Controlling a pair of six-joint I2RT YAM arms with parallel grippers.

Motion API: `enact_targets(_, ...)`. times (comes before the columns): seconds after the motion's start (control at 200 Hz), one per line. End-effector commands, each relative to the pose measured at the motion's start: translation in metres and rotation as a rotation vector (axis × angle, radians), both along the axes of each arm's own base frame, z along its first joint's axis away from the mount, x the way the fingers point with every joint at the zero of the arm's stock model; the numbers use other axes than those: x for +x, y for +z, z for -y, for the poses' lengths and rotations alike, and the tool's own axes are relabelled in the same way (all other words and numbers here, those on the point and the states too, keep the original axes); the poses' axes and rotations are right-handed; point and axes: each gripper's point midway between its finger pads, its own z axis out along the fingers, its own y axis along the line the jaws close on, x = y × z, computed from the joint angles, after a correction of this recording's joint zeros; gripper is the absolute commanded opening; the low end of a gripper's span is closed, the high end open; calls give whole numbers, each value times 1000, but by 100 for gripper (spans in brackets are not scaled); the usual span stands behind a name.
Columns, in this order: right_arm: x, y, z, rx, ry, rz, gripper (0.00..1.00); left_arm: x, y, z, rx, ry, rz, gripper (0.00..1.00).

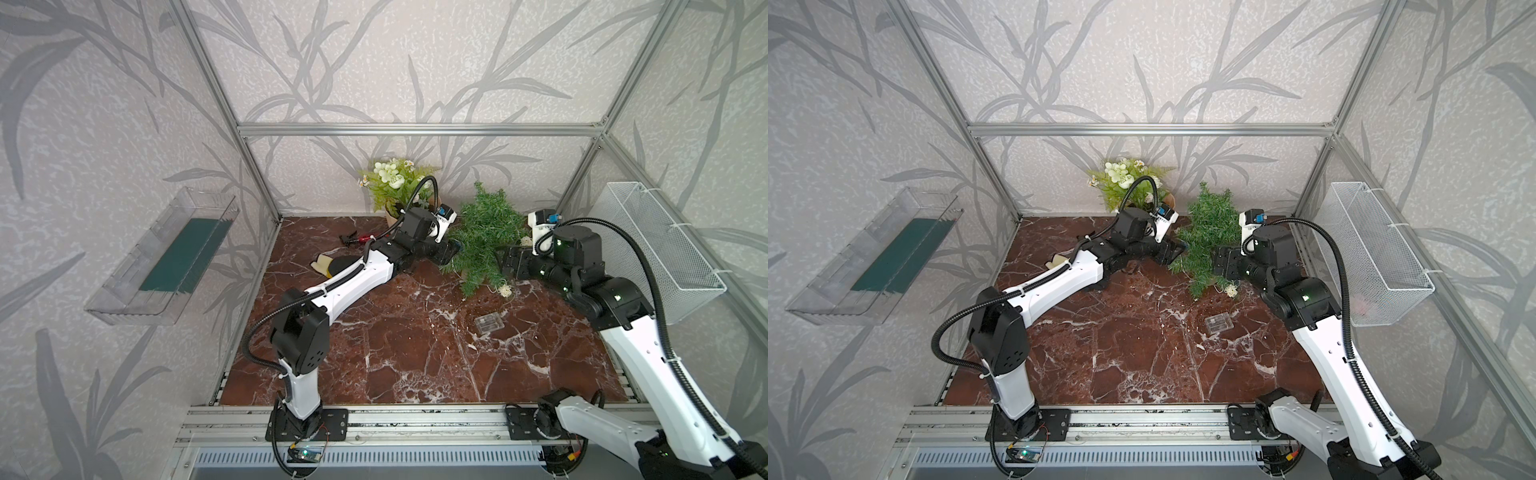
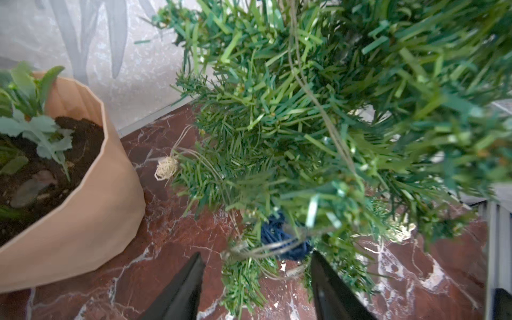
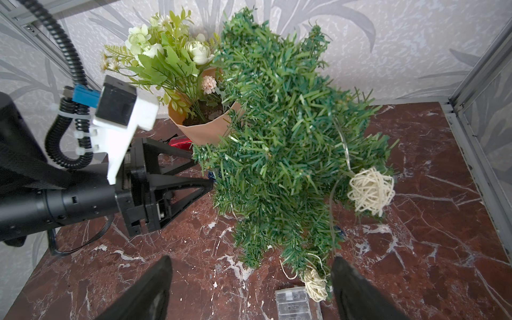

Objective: Remove string lights from the small christmas tree
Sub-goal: Pick up the light string from the Christmas tree.

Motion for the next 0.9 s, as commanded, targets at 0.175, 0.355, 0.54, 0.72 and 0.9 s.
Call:
enact_targets(0.175, 0, 2, 0, -8, 14, 10, 88, 14, 25, 26, -110, -42, 47, 45)
enact_targets(0.355, -1, 0, 0, -13, 16, 6, 89, 15, 23, 31, -130, -48, 31, 29)
enact_targets(0.54, -1, -2, 1, -25, 17, 2, 89, 12, 28, 23, -119, -28, 37, 16)
enact_targets(0.72, -2, -3, 1, -31, 19, 2, 89, 8, 35, 8, -71, 13, 56, 13)
enact_targets(0.9, -1, -2, 1, -34, 20, 4, 89, 7, 37, -6, 8, 41, 76, 13)
